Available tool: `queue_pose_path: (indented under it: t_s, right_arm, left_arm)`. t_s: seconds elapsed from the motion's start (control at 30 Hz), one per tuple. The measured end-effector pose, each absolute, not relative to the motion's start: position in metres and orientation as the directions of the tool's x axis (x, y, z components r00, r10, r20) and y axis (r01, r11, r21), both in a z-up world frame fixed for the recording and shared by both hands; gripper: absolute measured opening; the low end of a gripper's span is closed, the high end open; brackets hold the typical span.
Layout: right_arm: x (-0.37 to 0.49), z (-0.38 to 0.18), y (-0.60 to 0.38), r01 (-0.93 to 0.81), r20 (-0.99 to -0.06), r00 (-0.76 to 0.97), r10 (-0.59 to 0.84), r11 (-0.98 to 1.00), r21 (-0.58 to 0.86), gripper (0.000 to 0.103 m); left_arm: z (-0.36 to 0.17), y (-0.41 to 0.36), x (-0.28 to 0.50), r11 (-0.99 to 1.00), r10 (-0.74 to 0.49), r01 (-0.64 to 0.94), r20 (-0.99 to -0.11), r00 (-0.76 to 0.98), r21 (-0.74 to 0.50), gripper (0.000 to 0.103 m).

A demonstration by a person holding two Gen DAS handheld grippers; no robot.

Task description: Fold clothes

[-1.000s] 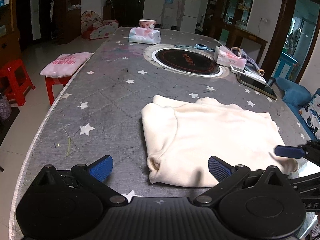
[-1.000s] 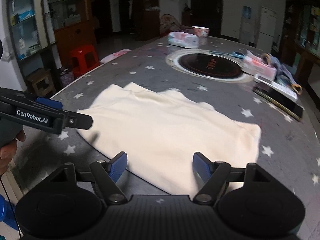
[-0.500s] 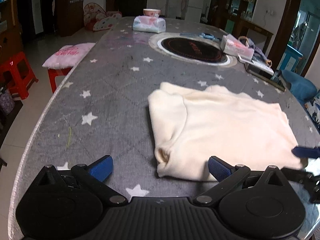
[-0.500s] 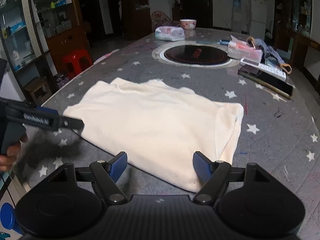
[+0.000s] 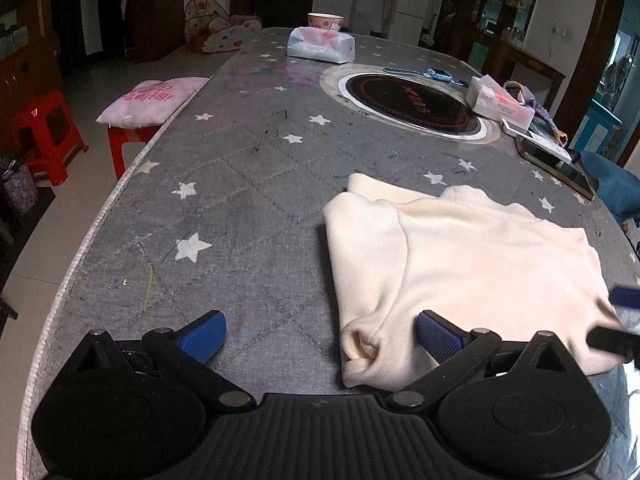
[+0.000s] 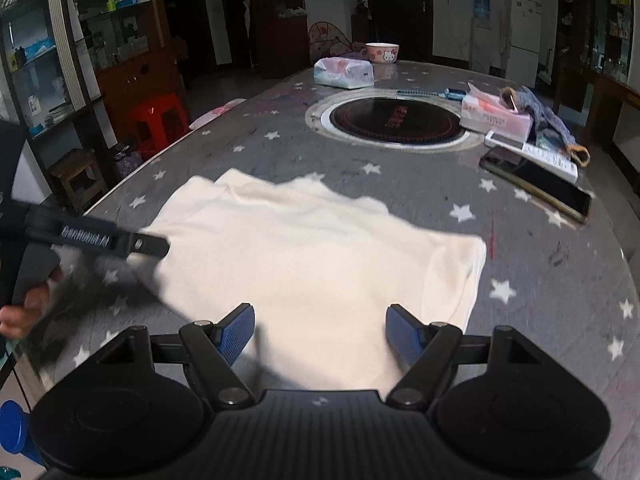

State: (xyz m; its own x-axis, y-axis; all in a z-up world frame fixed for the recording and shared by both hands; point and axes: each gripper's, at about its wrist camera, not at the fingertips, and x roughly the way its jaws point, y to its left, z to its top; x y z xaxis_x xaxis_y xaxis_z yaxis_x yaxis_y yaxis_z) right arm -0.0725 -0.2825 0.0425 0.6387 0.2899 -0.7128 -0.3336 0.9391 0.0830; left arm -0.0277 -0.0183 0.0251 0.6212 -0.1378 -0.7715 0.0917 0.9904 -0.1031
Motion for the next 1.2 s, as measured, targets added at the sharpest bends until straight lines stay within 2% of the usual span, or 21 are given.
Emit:
queue_pose_path:
  t_s: [0.4,0.77,1.2]
  right_arm:
    - [-0.003,0.032,-0.276,-0.310,-0.712,0.620,0.330,0.937,0.164,0.069]
    - [0.028,0.017,-0.279,-0.242,-0.729,0.631,0.266,0.960,0.141,0.059]
    - [0.038,0.021,-0.252,-0.258,-0.730,0.643,0.230,0.963,0.077,0.057]
  left_arm:
    - [0.022,-0.017,-0.023,0.988,-0.154,0.106,-0.780,0.606,-0.113,0.103]
    - [0.022,-0.018,-0.021,0.987,-0.156,0.120,-0.781,0.605,-0.105,0.103]
    - [0.022,-0.018,-0.020,0.987,-0.157,0.123,-0.784,0.600,-0.103,0.103]
